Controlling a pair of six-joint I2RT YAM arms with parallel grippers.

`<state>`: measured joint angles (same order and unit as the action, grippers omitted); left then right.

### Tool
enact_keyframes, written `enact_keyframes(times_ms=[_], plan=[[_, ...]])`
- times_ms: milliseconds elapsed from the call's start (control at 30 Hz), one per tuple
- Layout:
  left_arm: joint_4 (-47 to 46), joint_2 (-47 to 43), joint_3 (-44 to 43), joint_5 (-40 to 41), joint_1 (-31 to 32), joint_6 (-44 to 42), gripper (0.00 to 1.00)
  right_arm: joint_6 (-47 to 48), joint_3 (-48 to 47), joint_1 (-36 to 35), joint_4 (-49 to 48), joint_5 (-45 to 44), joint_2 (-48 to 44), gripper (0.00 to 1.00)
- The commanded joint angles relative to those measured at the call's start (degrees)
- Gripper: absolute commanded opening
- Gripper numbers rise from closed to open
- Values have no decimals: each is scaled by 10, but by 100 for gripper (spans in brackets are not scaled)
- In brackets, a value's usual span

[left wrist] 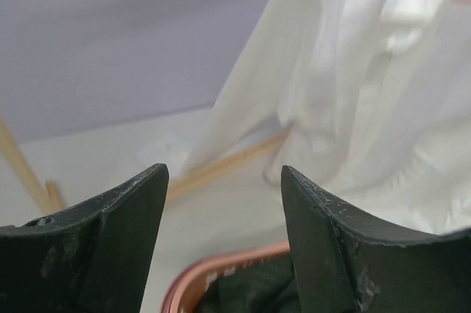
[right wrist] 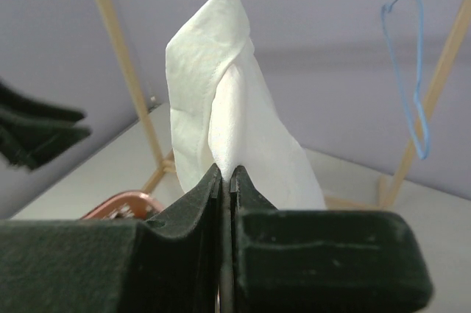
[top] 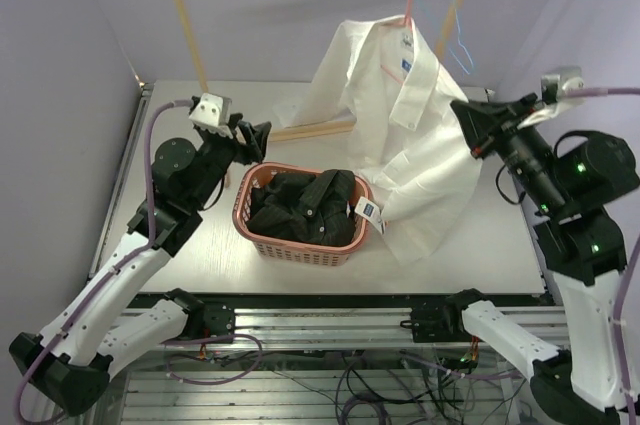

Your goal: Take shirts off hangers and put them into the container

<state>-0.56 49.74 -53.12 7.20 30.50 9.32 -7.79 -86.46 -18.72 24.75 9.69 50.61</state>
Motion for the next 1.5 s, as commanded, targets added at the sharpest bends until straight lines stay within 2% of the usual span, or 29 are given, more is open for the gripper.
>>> enact_keyframes(times_ms=[0, 267, 367, 500, 867, 1067, 1200, 1367, 1400, 1467], plan=[[-126, 38, -55, -70, -4, -37, 73, -36, 16, 3, 42, 72, -53, 0], [-219, 112, -80, -153, -4, 1, 69, -89, 51, 3, 96, 122, -135, 0], [-248, 138, -83, -164, -2, 38, 68, -104, 62, 3, 105, 130, -151, 0], [-278, 158, -85, -172, 18, 43, 69, -105, 73, 2, 114, 123, -164, 0], [-221, 201, -123, -74, 169, -129, 73, -118, 85, 2, 104, 141, -160, 0], [-224, 222, -128, -67, 178, -180, 75, -116, 77, 2, 117, 167, -158, 0], [-237, 240, -126, -67, 181, -203, 72, -112, 72, 3, 126, 190, -155, 0], [-283, 261, -112, -68, 183, -216, 62, -105, 61, 3, 141, 204, -146, 0], [-292, 265, -109, -72, 183, -215, 55, -101, 58, 2, 148, 201, -143, 0], [-307, 274, -110, -81, 182, -216, 30, -95, 50, 3, 161, 193, -136, 0]])
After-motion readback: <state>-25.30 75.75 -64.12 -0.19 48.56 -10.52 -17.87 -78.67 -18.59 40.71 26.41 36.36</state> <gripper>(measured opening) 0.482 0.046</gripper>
